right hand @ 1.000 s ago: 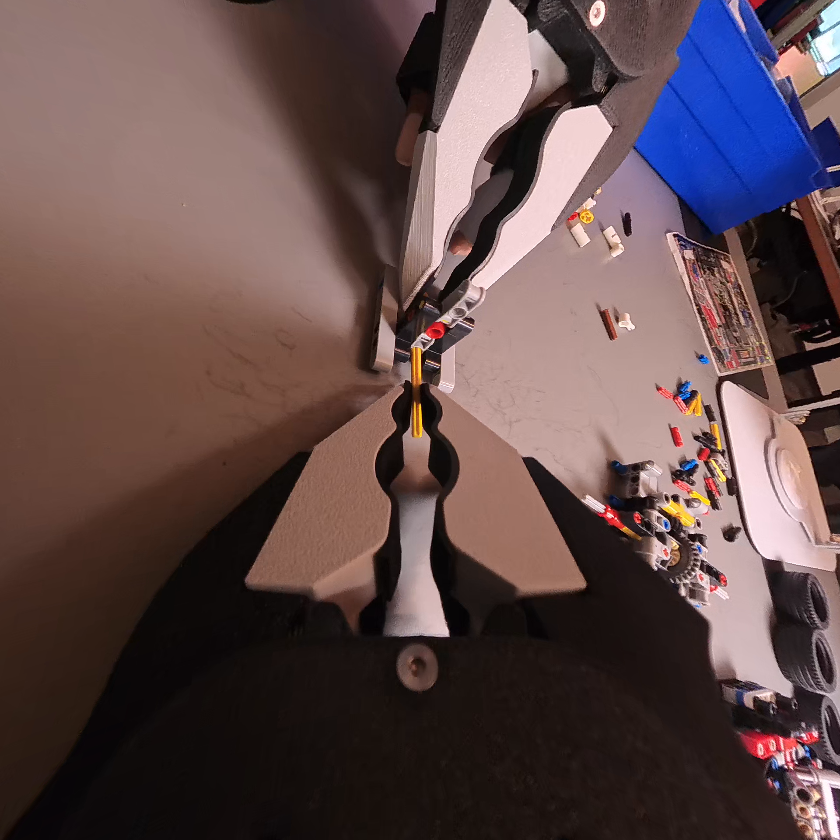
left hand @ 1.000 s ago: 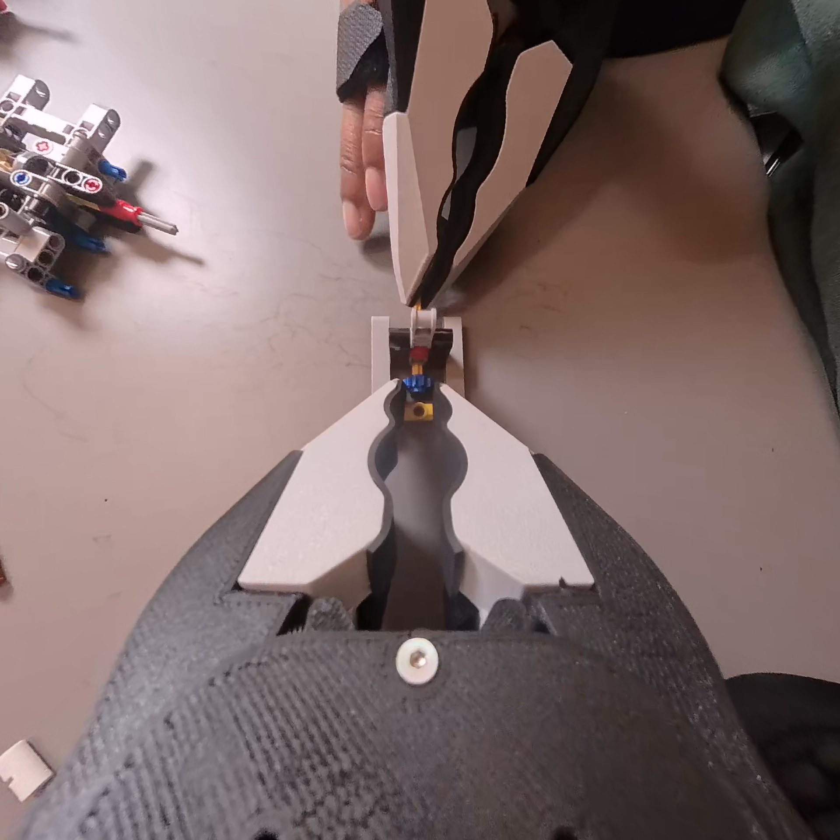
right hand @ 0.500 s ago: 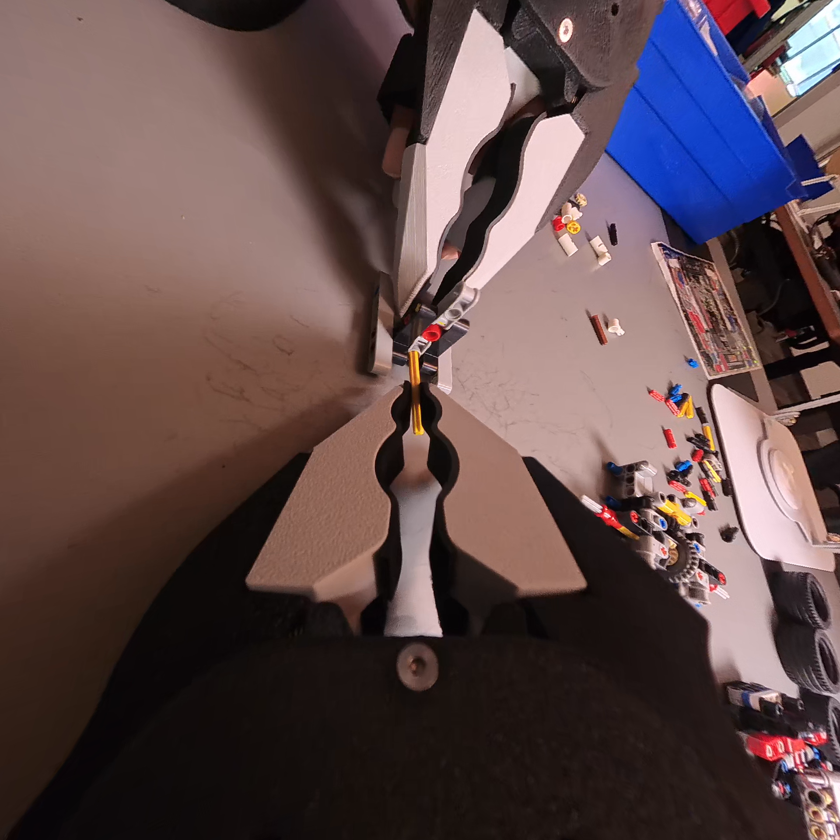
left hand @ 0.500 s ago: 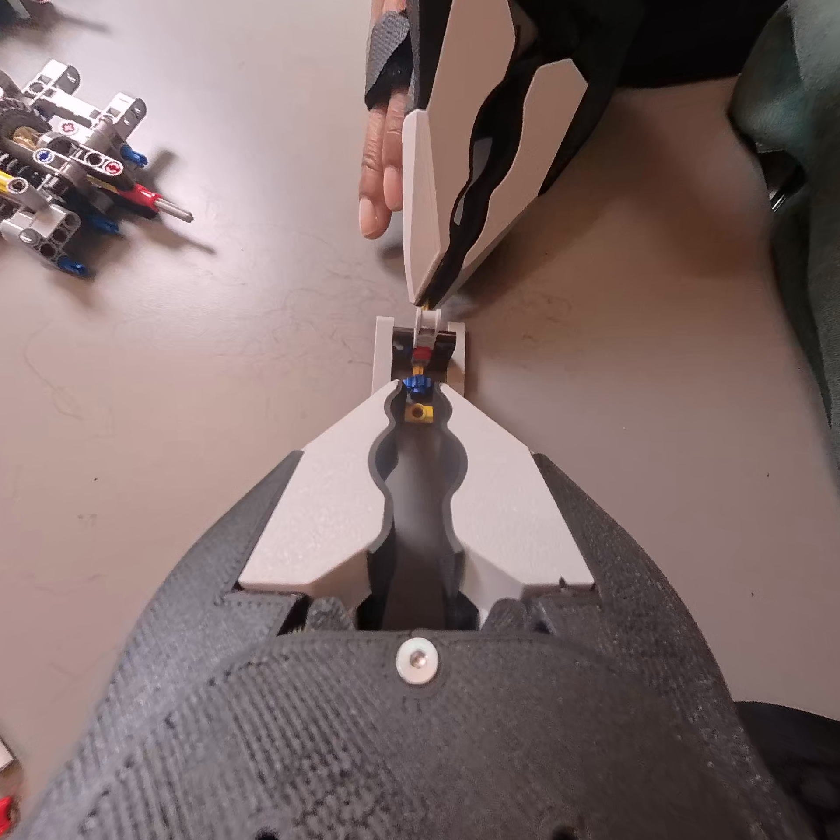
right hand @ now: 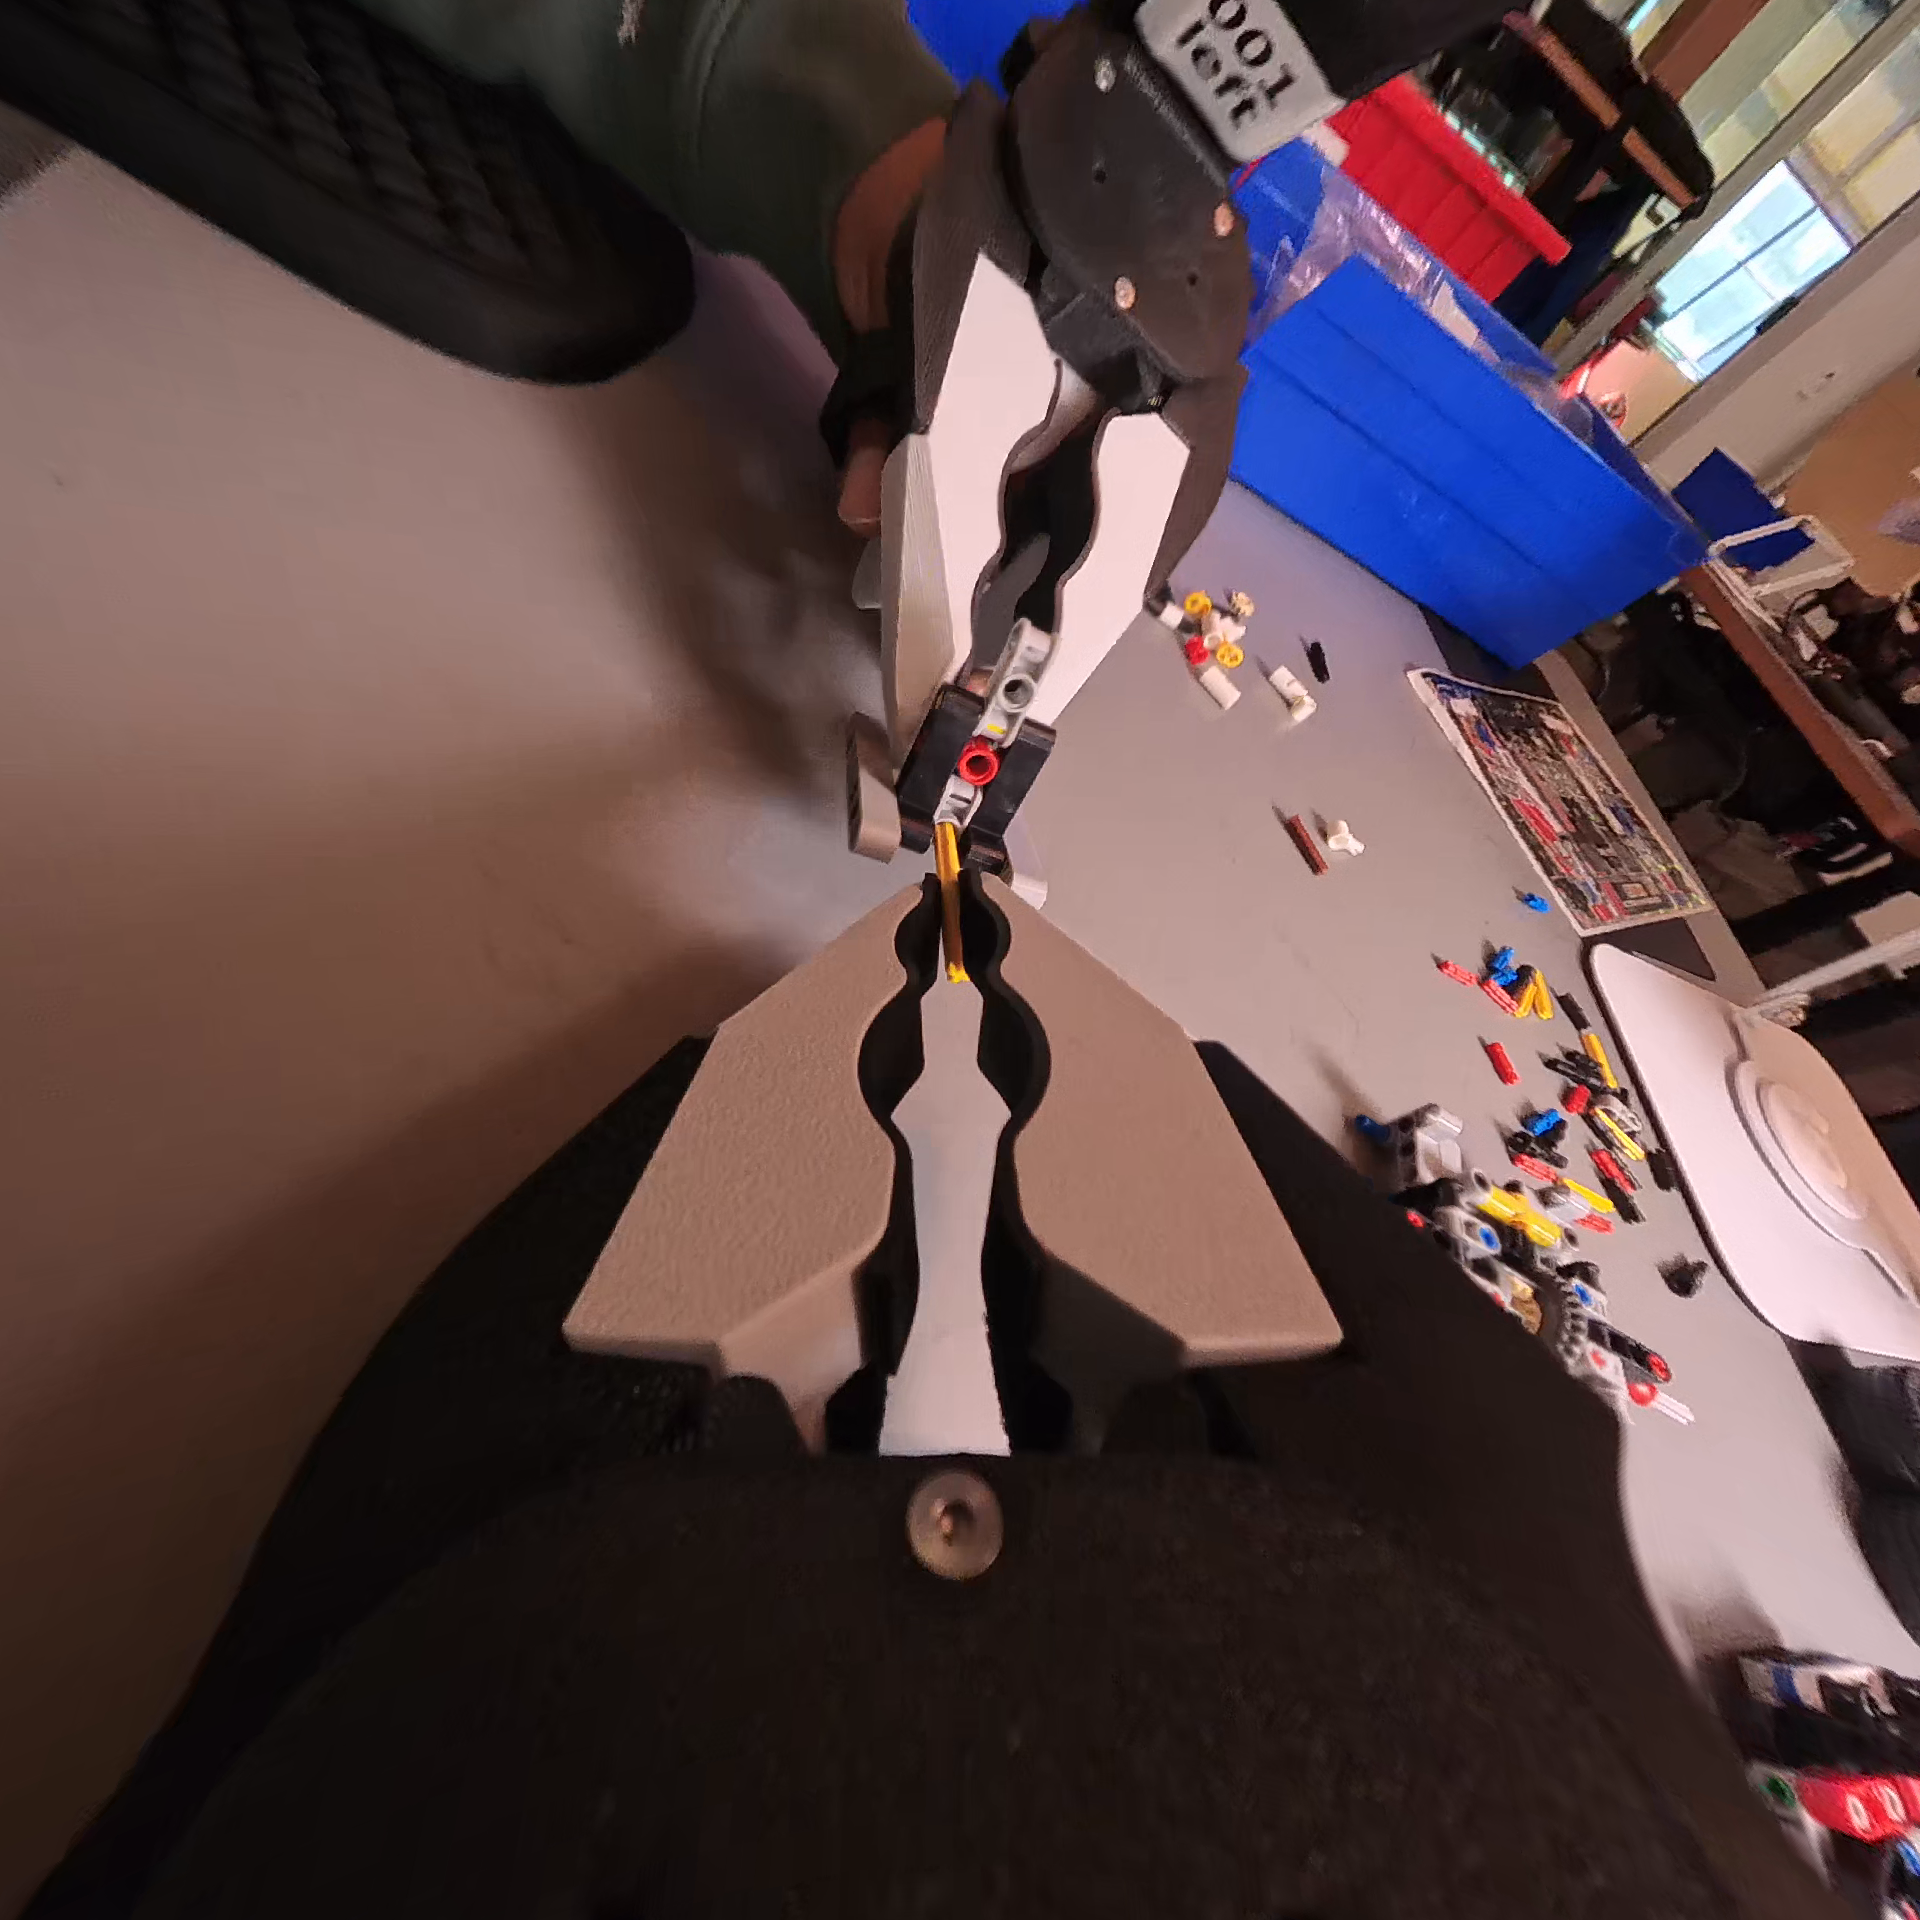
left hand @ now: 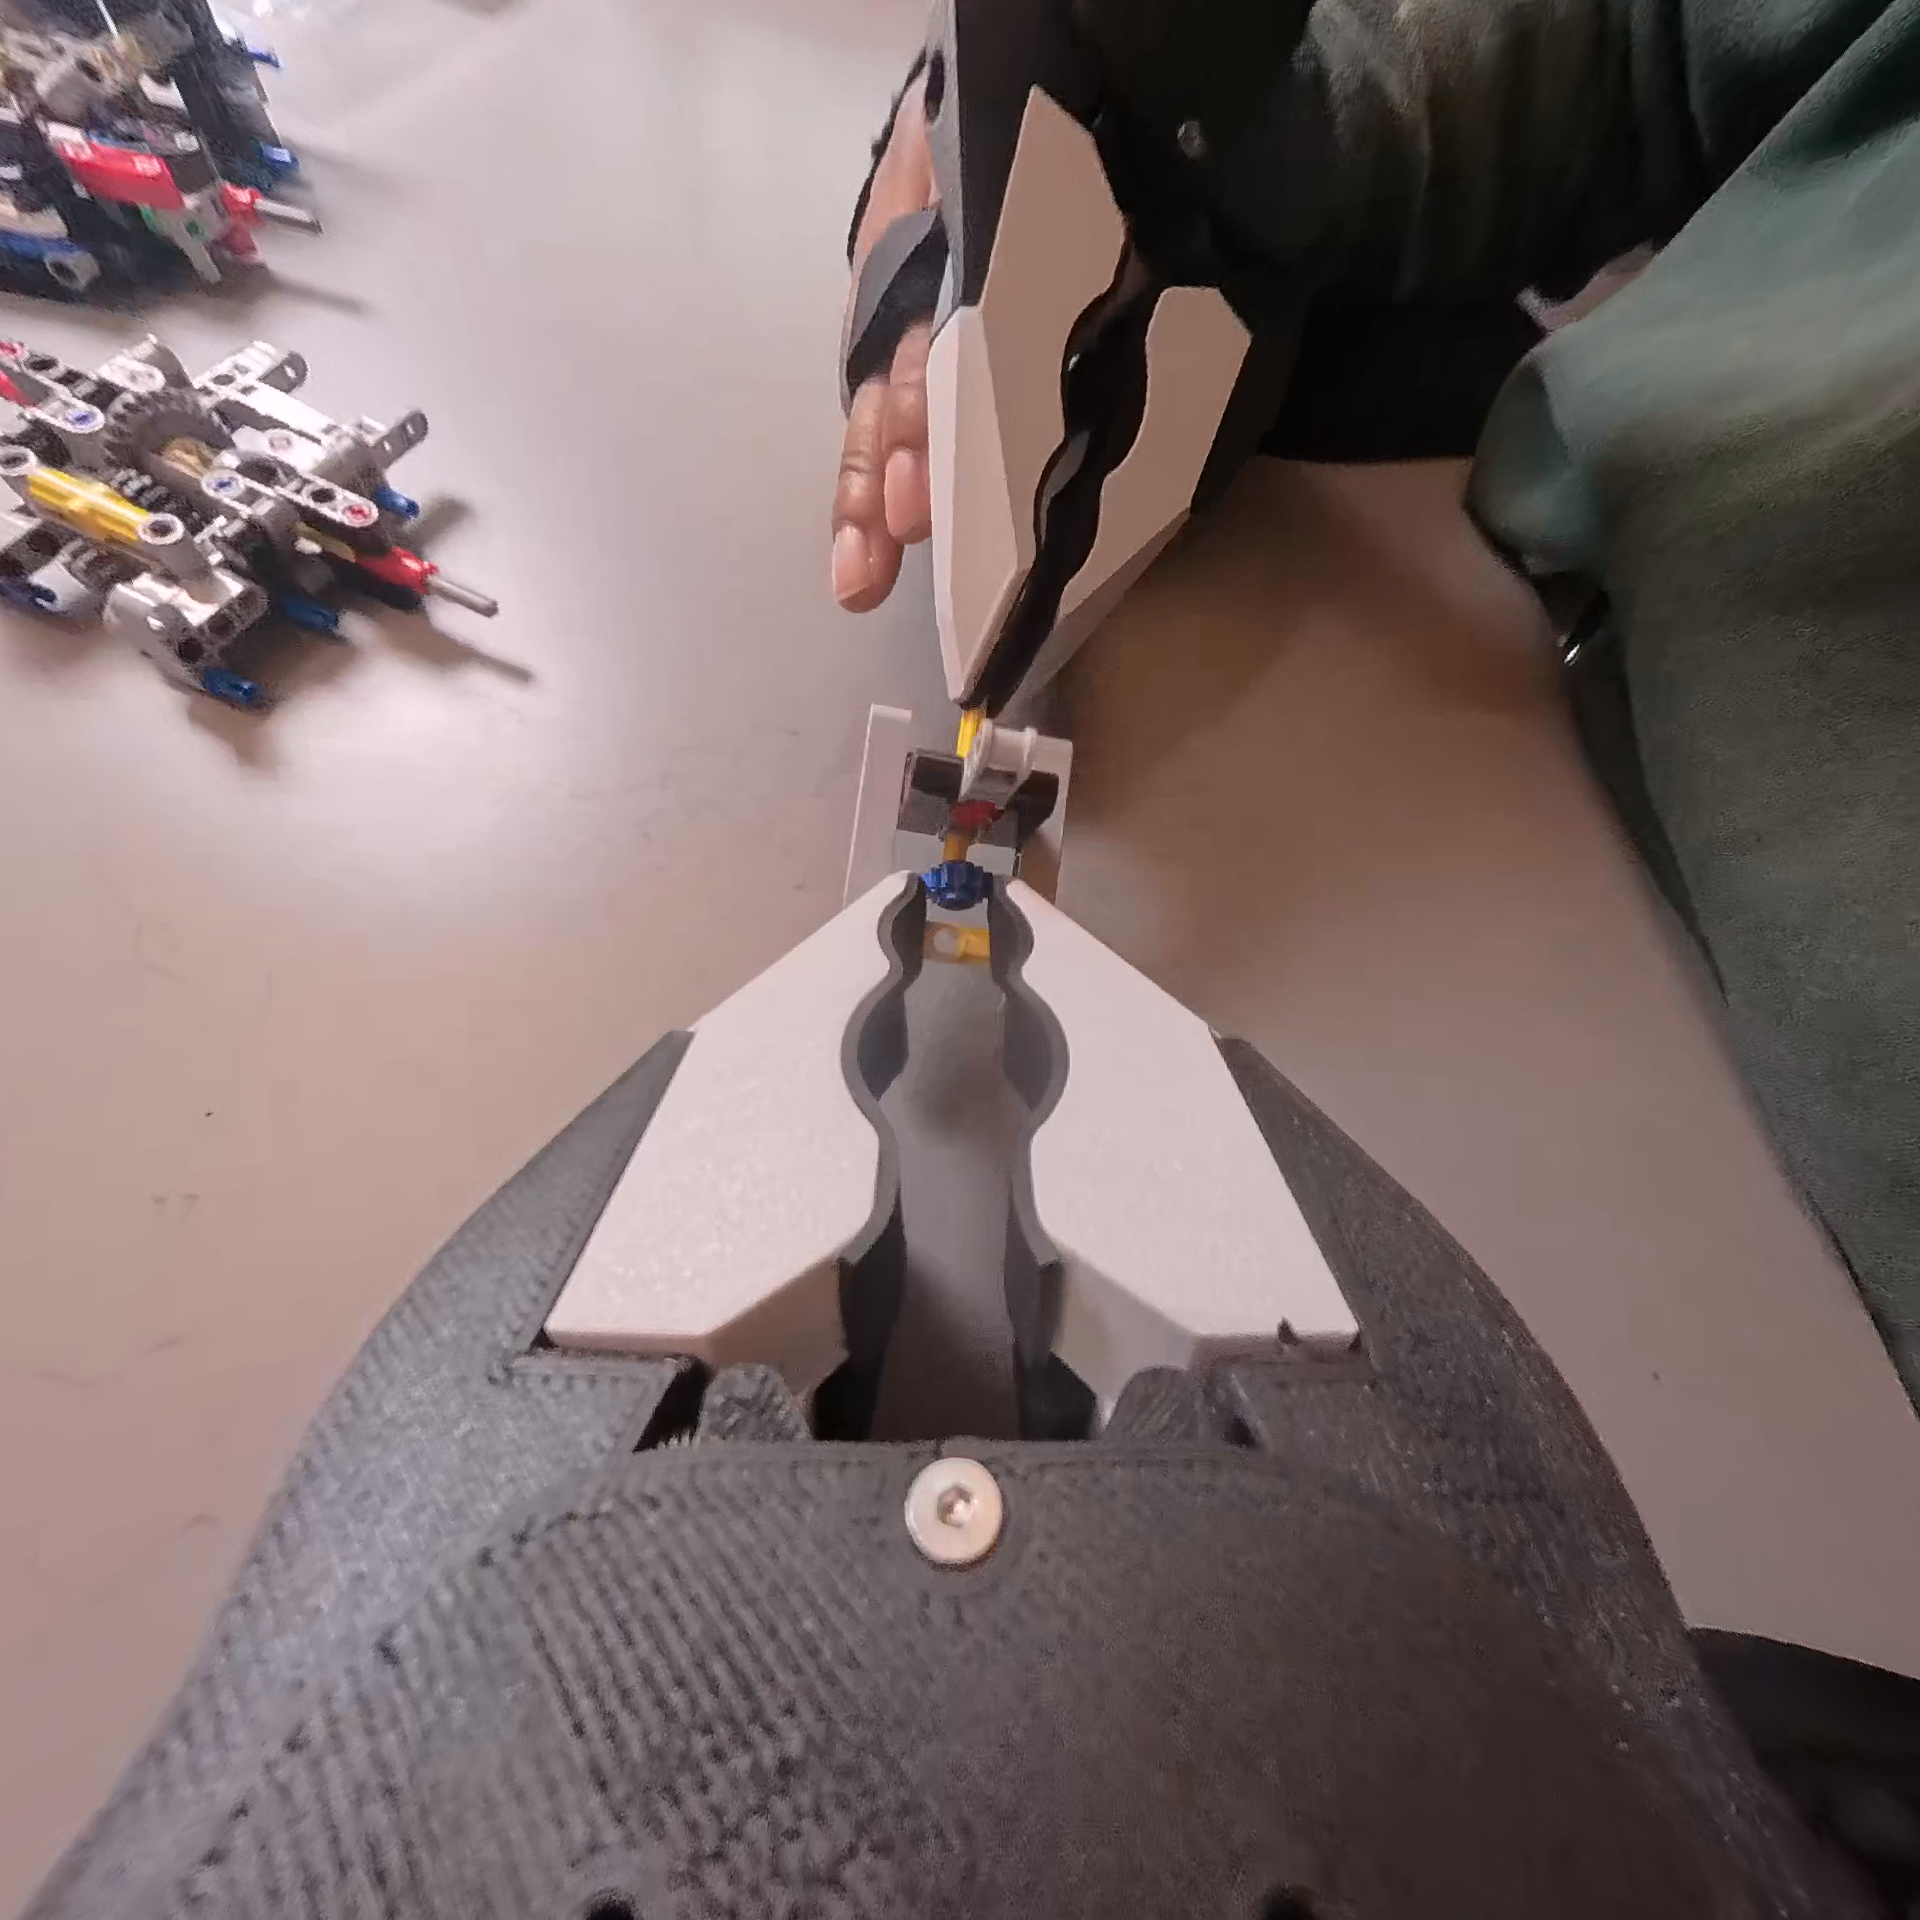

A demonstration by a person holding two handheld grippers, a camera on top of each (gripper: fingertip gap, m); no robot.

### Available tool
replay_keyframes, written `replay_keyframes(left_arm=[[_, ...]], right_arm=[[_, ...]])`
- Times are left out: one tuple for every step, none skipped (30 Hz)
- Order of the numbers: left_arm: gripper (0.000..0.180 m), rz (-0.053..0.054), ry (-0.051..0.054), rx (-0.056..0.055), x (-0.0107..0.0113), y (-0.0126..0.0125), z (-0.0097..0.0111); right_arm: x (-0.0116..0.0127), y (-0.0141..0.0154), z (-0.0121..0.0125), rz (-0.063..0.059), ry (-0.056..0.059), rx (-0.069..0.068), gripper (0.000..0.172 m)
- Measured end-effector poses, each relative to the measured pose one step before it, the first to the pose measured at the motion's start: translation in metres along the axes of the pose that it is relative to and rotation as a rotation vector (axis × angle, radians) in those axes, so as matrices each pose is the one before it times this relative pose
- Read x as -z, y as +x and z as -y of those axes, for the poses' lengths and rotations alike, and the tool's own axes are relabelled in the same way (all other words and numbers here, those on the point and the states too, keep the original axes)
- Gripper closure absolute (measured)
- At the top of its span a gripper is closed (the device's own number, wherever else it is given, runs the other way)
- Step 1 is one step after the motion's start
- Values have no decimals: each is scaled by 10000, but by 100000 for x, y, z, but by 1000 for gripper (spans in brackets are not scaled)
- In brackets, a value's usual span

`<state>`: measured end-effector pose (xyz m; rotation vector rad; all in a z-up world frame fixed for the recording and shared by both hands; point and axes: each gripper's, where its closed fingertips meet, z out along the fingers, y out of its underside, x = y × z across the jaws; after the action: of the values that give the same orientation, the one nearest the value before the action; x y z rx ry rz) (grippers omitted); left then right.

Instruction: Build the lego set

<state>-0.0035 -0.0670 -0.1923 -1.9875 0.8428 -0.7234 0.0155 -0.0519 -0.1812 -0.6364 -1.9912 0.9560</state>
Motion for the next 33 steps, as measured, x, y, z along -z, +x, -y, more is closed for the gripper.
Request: replay_keyframes(left_arm=[[170,-119,301,49,243,181,364],[170,-93,249,-26,180,217,318],[170,-82,223,-99,150,276,298],[170,-82,226,-95,159,288,338],[170,-96,241,-55,162,277,396],[170,-87,187,-25,149,235,346],[170,-50,84,-51,87,184,241],[170,-25,44,-87,66,148,178],[170,-42,98,-53,52,148,234],[170,-108,189,28,63,216,331],[170,-115,221,76,62,191,353],[170,-37,132,49,47,68,222],[170,10,14,-3,26,13,57],[170,-1,13,-11,26,26,33],[170,-28,90,32,54,51,148],[170,-38,114,52,67,72,177],[170,-26,105,20,53,75,184],[170,-36,132,17,67,83,226],[170,-53,153,39,81,87,279],[170,-57,134,32,59,93,241],[170,-47,100,20,17,82,185],[170,-19,98,21,24,55,190],[170,-28,120,25,17,65,221],[170,-29,104,19,10,73,201],[170,13,42,-22,15,20,122],[170,29,-59,-51,-19,18,-42],[170,15,-94,-23,-50,41,-130],[170,50,47,42,-55,-17,23],[170,-36,152,77,-255,127,202],[171,-136,-215,-9,-332,262,-339],[170,189,-298,-169,-36,-262,-469],[170,291,97,-102,203,-415,209],[170,20,183,69,188,-37,497]], right_arm=[[140,61,353,55,243,-139,169],[144,-4,332,82,216,-113,169],[144,-32,330,97,198,-87,169],[156,0,350,60,197,-57,169],[164,0,422,47,215,-41,170],[133,27,405,27,170,-18,169],[97,-17,356,36,119,35,170],[66,-6,310,20,115,31,170],[96,20,399,12,191,-69,170],[102,32,473,23,241,-142,171],[59,32,344,6,136,-120,171],[13,42,136,-18,29,-4,171],[-2,19,0,7,-15,-11,171],[0,5,70,10,62,-109,171],[27,39,146,1,132,-179,171],[35,41,160,12,113,-150,171],[33,47,170,14,85,-97,171],[25,50,230,19,118,-113,171],[37,71,251,27,124,-149,171],[33,42,226,51,102,-102,171],[34,25,178,59,57,-74,171],[47,80,169,24,44,-25,171],[40,39,210,47,60,-45,171],[34,44,216,56,55,-75,171],[-8,17,71,43,-18,-6,171],[-29,-60,-8,89,-66,33,171],[-45,-121,-32,108,-79,33,172],[-67,-158,109,116,23,-24,172],[-438,-391,223,174,75,-62,172],[-326,-634,399,317,154,116,172],[-71,497,-402,-273,-435,228,172],[168,669,-194,-345,-221,412,172],[206,152,103,104,-3,-140,172]])
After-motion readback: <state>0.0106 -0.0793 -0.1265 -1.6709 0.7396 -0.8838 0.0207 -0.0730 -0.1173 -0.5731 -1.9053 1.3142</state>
